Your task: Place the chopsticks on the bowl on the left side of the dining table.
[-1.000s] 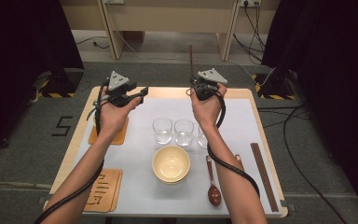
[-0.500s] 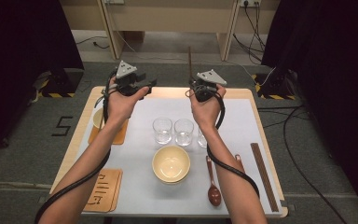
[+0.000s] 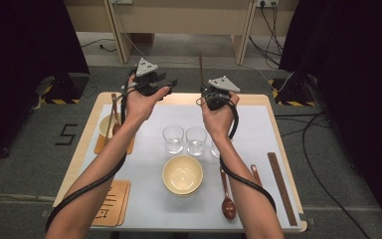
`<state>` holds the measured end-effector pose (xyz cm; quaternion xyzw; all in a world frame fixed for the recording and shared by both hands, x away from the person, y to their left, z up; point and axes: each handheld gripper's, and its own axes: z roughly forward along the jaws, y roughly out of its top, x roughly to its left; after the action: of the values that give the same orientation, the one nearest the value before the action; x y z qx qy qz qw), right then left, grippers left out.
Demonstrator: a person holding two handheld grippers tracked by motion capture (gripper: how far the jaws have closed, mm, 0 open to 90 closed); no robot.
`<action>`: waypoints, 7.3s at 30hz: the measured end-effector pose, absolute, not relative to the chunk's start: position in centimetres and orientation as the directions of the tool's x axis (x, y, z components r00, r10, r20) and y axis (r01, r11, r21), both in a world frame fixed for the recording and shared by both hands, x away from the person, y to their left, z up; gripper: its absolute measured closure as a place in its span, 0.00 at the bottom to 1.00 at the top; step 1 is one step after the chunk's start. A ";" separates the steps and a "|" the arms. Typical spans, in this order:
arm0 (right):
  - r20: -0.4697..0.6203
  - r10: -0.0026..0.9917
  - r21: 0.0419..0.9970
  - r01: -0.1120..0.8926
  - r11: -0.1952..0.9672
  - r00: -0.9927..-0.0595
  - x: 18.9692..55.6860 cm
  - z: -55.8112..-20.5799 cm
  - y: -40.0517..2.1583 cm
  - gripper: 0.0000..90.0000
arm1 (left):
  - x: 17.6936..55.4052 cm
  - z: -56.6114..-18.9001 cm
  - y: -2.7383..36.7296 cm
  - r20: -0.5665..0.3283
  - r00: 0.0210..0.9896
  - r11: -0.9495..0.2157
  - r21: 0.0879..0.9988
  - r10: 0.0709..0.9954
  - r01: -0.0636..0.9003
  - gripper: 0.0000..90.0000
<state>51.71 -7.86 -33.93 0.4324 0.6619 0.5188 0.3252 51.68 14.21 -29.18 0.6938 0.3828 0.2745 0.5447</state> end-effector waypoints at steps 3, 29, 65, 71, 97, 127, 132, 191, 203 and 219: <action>0.018 0.910 0.968 0.235 0.088 -0.414 51.7 -34.0 -7.8 0.95 | 51.9 -28.9 13.7 -0.037 0.568 -0.114 0.967 0.822 0.227 0.54; -0.002 0.895 0.969 0.221 0.112 -0.445 51.0 -34.3 -6.2 0.95 | 53.6 -28.2 9.9 -0.098 0.622 -0.092 0.960 0.777 0.265 0.65; -0.059 0.878 0.955 0.230 0.189 -0.475 49.9 -33.4 -5.8 0.69 | 53.3 -27.3 11.4 -0.066 0.605 -0.078 0.975 0.793 0.210 0.93; -0.065 0.878 0.941 0.263 0.212 -0.475 49.8 -33.9 -6.5 0.64 | 53.0 -27.0 12.2 -0.046 0.592 -0.092 0.975 0.804 0.201 0.93; -0.039 0.902 0.899 0.378 0.219 -0.431 49.0 -35.0 -11.9 0.60 | 51.0 -26.4 16.7 -0.006 0.528 -0.101 0.979 0.849 0.175 0.93; -0.017 0.919 0.886 0.420 0.196 -0.393 47.4 -36.7 -15.8 0.60 | 48.0 -27.4 20.3 0.024 0.488 -0.127 0.976 0.872 0.178 0.93; -0.008 0.924 0.886 0.426 0.184 -0.382 47.3 -37.0 -16.3 0.60 | 47.5 -27.8 20.8 0.023 0.479 -0.127 0.974 0.877 0.186 0.93; 0.017 0.953 0.888 0.443 0.126 -0.304 43.4 -41.6 -22.4 0.59 | 41.3 -30.0 25.5 -0.038 0.457 -0.085 0.966 0.889 0.245 0.93; 0.024 0.954 0.898 0.427 0.111 -0.298 41.9 -42.0 -22.8 0.59 | 39.5 -30.6 26.8 -0.048 0.444 -0.074 0.964 0.895 0.254 0.93; 0.036 0.959 0.910 0.406 0.085 -0.282 40.1 -42.8 -23.5 0.58 | 36.8 -31.5 28.6 -0.048 0.429 -0.074 0.961 0.902 0.265 0.93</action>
<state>40.11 -23.48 -42.75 0.5112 0.6672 0.4427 0.3123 36.83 28.55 -31.52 0.6659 0.4380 0.3061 0.5206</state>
